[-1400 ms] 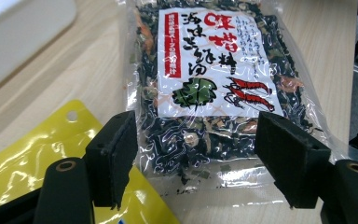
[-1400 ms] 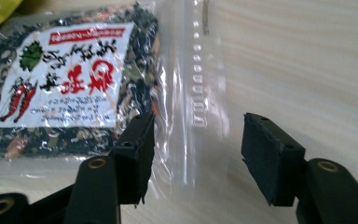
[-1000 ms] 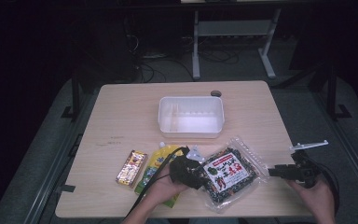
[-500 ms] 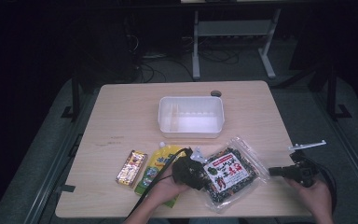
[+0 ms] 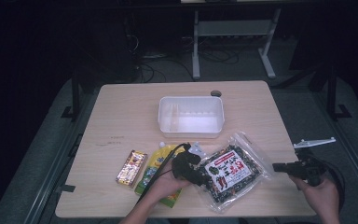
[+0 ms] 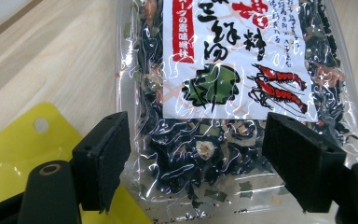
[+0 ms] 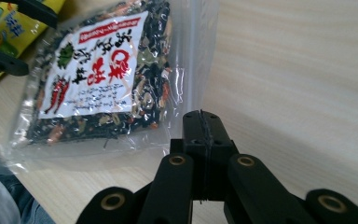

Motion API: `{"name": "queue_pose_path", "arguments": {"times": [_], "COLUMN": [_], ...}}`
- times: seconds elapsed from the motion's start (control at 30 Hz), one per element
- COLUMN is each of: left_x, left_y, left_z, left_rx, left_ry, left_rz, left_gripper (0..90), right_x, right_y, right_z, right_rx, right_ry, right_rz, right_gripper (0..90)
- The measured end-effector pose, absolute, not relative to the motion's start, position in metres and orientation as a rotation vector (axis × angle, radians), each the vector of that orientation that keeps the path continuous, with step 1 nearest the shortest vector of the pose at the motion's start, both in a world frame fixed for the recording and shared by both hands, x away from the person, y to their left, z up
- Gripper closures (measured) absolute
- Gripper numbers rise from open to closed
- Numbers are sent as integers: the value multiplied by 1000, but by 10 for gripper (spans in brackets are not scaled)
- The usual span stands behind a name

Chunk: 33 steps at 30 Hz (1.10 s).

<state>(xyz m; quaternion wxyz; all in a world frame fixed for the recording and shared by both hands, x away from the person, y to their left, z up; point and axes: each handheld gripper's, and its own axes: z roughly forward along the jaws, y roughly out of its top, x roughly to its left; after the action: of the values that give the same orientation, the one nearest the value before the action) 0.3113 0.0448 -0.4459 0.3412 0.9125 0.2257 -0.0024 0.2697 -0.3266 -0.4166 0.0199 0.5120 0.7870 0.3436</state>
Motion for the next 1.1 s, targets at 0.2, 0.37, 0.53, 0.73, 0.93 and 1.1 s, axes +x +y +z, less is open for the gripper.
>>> {"name": "queue_pose_path", "arguments": {"times": [0.2,0.37,0.53,0.73,0.93,1.1], "left_x": [324,330,338,347,355,358], "left_y": [40,36,32,29,27,30], "left_z": [-441,-441,-444,-450,-452,-453], "left_rx": [2351,2341,2334,2302,2293,2273], "left_ry": [605,607,601,584,570,560], "left_rz": [-33,-49,-112,-256,-366,-421], "left_gripper": [185,184,188,216,239,373], "right_x": [261,254,248,247,253,259], "right_y": [-325,-322,-316,-314,-312,-313], "right_z": [-388,-374,-350,-335,-328,-326], "right_rx": [1495,1443,1345,1292,1261,1255], "right_ry": [2417,2414,2422,2423,2429,2432], "right_rz": [1069,1078,1083,1119,1141,1174], "right_gripper": [898,898,898,898,899,899]}}
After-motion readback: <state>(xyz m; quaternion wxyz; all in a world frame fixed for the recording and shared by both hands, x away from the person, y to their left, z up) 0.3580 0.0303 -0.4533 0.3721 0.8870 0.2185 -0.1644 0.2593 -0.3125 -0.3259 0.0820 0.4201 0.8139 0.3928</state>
